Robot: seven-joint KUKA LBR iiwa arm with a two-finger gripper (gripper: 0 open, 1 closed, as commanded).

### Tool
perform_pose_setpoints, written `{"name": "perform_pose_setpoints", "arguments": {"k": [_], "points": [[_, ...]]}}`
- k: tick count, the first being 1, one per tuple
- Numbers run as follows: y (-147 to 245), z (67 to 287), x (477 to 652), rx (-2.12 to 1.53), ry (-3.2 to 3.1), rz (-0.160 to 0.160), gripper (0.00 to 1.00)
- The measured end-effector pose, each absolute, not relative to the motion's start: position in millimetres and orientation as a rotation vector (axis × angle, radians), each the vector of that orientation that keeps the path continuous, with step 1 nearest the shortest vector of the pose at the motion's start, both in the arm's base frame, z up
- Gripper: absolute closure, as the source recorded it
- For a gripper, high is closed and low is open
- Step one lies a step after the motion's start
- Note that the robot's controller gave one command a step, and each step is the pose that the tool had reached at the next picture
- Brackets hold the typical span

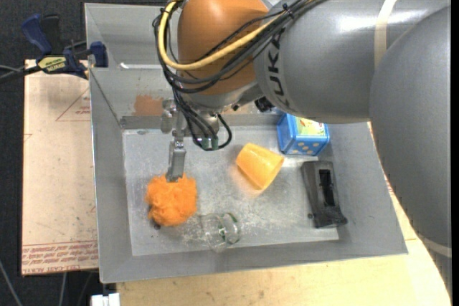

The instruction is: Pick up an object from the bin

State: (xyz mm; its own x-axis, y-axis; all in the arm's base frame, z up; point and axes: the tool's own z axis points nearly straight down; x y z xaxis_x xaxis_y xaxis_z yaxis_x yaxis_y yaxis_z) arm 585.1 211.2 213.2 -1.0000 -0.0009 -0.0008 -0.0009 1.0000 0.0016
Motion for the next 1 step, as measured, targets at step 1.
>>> {"name": "perform_pose_setpoints", "arguments": {"k": [1], "points": [[206.8, 190.2, 580.7, -0.088, 3.133, 0.006, 0.00]]}}
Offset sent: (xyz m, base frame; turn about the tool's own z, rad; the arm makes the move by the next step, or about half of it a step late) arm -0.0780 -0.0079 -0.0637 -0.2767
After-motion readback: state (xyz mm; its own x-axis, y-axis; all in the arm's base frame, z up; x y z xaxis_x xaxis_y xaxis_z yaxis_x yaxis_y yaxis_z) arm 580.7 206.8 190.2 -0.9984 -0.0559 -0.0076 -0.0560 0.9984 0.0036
